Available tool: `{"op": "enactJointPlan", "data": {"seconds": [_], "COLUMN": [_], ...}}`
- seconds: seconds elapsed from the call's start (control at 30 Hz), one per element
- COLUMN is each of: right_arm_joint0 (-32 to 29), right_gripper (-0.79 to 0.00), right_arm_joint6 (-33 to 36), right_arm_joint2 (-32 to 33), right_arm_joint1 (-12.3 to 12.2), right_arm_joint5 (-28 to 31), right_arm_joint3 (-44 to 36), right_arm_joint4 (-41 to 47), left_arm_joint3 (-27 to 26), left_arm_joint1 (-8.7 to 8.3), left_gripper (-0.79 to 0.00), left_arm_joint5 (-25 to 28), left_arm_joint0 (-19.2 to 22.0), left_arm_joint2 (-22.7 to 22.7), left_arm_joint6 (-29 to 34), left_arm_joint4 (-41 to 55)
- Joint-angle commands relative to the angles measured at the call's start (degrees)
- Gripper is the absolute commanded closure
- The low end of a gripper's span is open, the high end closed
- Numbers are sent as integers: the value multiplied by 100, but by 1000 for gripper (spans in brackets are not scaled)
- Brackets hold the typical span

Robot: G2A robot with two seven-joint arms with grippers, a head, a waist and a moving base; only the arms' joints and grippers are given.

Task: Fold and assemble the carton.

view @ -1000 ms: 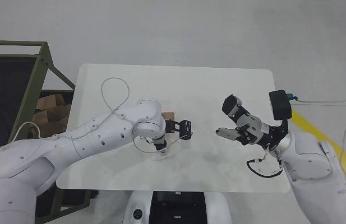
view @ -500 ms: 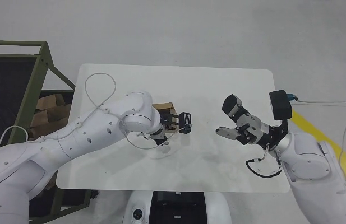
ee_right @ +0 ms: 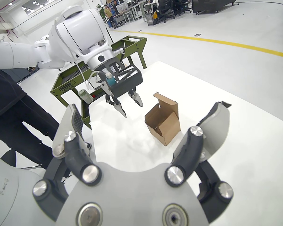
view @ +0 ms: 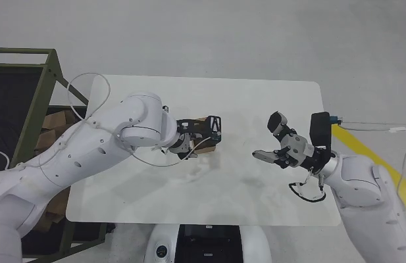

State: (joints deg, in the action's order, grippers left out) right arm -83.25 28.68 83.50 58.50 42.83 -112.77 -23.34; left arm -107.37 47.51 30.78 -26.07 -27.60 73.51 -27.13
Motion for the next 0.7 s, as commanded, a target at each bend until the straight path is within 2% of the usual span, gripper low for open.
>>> {"op": "enactJointPlan", "data": {"seconds": [0.0,0.17,0.3,0.5,0.67], "right_arm_joint0": [18,77,145,307,593], "right_gripper": [-785,-785,-785,-785,-785], "right_arm_joint6": [-33,-69,-80,1,406], "right_arm_joint2": [-17,-53,-57,-58,-222], "right_arm_joint1": [0,-5,-11,-23,-39], "right_arm_joint5": [10,13,-54,-166,-187], "right_arm_joint3": [38,153,254,400,533], "right_arm_joint4": [-35,-33,25,147,351], "left_arm_joint3": [-46,-115,-345,-971,-1529], "left_arm_joint1": [-53,-144,-223,-448,-714], "left_gripper": [-382,-382,-385,-428,-471], "left_arm_joint5": [14,29,-43,-423,-1017], "left_arm_joint0": [-1,23,35,-96,-462], "left_arm_joint2": [-3,-20,-246,-872,-1594], "left_arm_joint6": [-14,-30,14,115,149], "left_arm_joint4": [20,66,128,131,-110]}}
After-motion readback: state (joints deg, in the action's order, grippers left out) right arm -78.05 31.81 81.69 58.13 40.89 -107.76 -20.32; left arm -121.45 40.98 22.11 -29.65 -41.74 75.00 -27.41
